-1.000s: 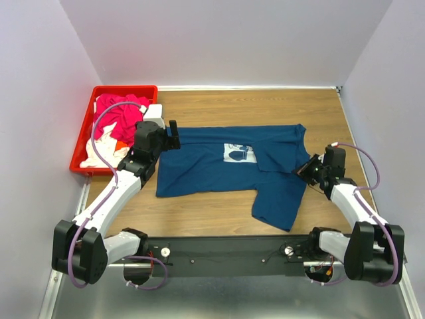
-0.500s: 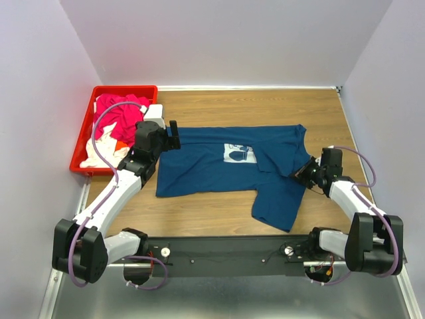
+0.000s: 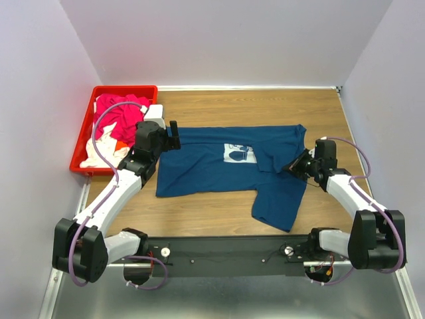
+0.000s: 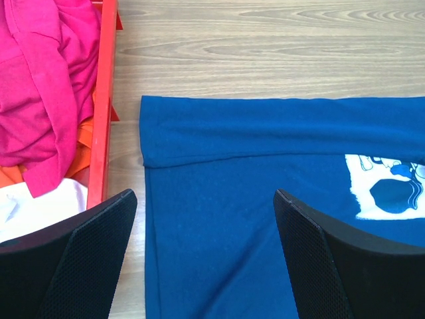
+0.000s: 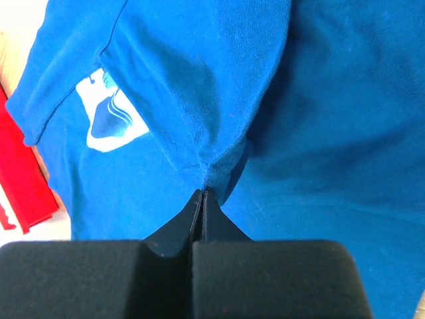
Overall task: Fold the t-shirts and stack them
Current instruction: Fold the tshirt
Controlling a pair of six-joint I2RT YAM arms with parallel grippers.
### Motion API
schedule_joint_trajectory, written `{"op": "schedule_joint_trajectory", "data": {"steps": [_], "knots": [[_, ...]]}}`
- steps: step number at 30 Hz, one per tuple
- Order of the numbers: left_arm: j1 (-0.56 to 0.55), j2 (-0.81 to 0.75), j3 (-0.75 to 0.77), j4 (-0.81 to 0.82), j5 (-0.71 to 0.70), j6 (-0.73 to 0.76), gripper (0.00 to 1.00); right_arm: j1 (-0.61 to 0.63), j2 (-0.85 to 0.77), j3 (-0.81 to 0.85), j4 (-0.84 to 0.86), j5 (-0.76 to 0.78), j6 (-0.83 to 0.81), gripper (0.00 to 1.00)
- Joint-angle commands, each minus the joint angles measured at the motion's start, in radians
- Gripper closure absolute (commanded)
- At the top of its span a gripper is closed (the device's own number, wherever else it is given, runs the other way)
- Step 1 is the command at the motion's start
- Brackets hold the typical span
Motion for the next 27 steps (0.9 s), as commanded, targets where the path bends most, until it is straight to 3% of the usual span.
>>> {"op": "schedule_joint_trajectory", "data": {"steps": [1, 11, 15, 19, 25, 27], "knots": [[0.002, 0.012, 0.019, 0.0, 0.025, 0.0, 0.09, 0.038, -0.005, -0.005, -0.006, 0.008, 0.035, 0.96], [0.002, 0.011, 0.02, 0.0, 0.026, 0.0, 0.09, 0.061, -0.005, -0.046, -0.012, 0.057, 0.041, 0.93], [0.002, 0.012, 0.02, 0.001, 0.026, 0.0, 0.09, 0.061, -0.014, -0.086, -0.013, 0.083, 0.02, 0.87], [0.002, 0.009, 0.02, 0.0, 0.026, 0.0, 0.09, 0.063, -0.013, -0.049, -0.038, 0.097, -0.031, 0.77], [0.002, 0.012, 0.019, 0.0, 0.021, 0.0, 0.09, 0.099, 0.03, 0.15, -0.128, 0.166, -0.202, 0.48], [0.002, 0.012, 0.019, 0.0, 0.02, 0.002, 0.09, 0.139, 0.067, 0.226, -0.166, 0.235, -0.256, 0.47]]}}
